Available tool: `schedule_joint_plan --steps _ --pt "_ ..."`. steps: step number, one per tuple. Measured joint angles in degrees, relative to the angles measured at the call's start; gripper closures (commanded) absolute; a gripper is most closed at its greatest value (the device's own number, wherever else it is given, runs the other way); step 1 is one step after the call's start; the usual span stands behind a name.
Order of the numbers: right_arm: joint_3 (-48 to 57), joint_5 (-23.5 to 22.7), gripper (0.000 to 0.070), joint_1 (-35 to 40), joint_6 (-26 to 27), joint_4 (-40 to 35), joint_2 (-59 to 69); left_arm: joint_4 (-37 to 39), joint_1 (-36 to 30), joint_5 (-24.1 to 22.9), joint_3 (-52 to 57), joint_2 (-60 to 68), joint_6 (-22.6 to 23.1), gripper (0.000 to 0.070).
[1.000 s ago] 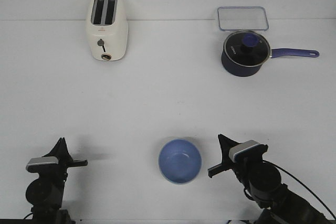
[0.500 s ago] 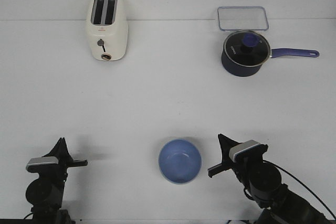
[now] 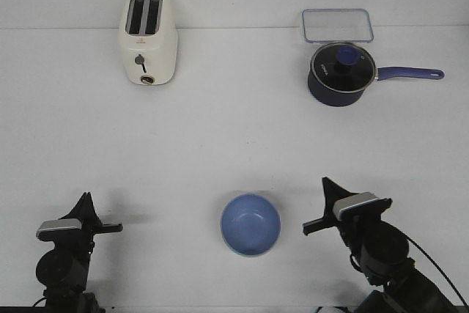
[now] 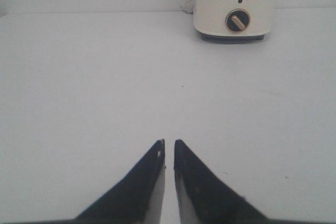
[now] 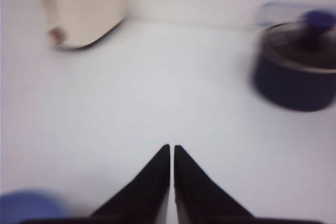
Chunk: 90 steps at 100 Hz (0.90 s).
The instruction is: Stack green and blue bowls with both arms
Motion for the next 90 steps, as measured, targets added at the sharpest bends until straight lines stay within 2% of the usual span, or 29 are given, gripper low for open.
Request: schedule_joint_plan --steps 18,33,43,62,90 --pt "-11.39 -14.67 0.0685 -22.47 -4.79 7.82 -11.10 0.00 0.00 0.00 0.00 0.00 0.00 0.0685" --pt "-20.33 -16.02 0.0685 -34.91 -5.81 7.23 -20.44 0.00 0.00 0.00 0.00 0.00 0.00 0.0685" --pt "-23.71 -16.44 0.0685 -37.42 -6.08 7.41 -23.15 0.00 0.00 0.00 0.00 0.00 0.00 0.0685" --pt "-28.74 -16.55 0.0685 -37.70 -6.69 7.54 -26.51 -0.02 0.00 -0.02 0.00 0.00 0.00 0.0685" --pt "-30.38 -17.09 0.0685 -37.68 -6.67 9.03 -26.62 -0.02 0.00 -0.02 0.00 0.00 0.00 0.0685"
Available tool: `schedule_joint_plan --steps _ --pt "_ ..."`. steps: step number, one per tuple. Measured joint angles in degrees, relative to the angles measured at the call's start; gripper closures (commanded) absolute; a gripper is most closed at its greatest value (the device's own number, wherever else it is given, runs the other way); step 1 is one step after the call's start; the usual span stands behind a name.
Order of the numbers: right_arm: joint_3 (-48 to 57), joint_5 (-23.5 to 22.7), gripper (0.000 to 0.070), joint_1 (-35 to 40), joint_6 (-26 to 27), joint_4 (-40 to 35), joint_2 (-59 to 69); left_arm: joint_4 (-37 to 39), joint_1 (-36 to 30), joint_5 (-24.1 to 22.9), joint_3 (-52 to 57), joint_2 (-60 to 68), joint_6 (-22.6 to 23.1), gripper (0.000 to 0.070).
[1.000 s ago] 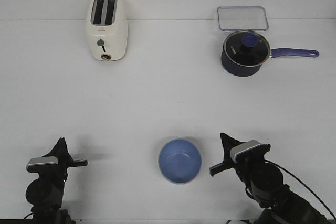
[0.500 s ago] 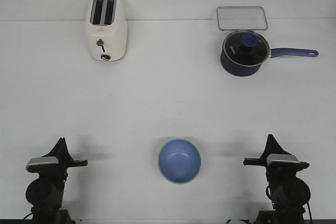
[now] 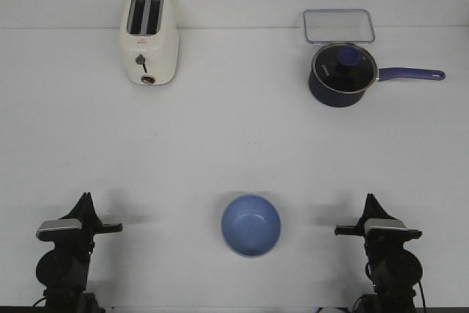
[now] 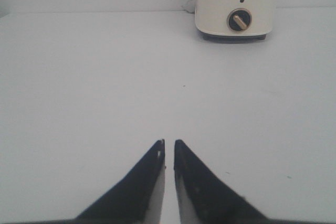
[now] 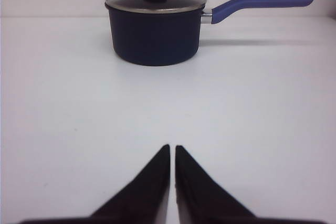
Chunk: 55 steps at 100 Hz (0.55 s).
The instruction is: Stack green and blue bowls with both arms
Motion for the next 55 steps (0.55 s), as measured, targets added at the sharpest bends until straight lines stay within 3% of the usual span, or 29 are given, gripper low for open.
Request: schedule_joint_plan --steps 55 --pt "0.00 0.04 0.0685 0.00 0.96 1.60 0.00 0.00 0.00 0.00 0.00 0.00 0.00 0.0685"
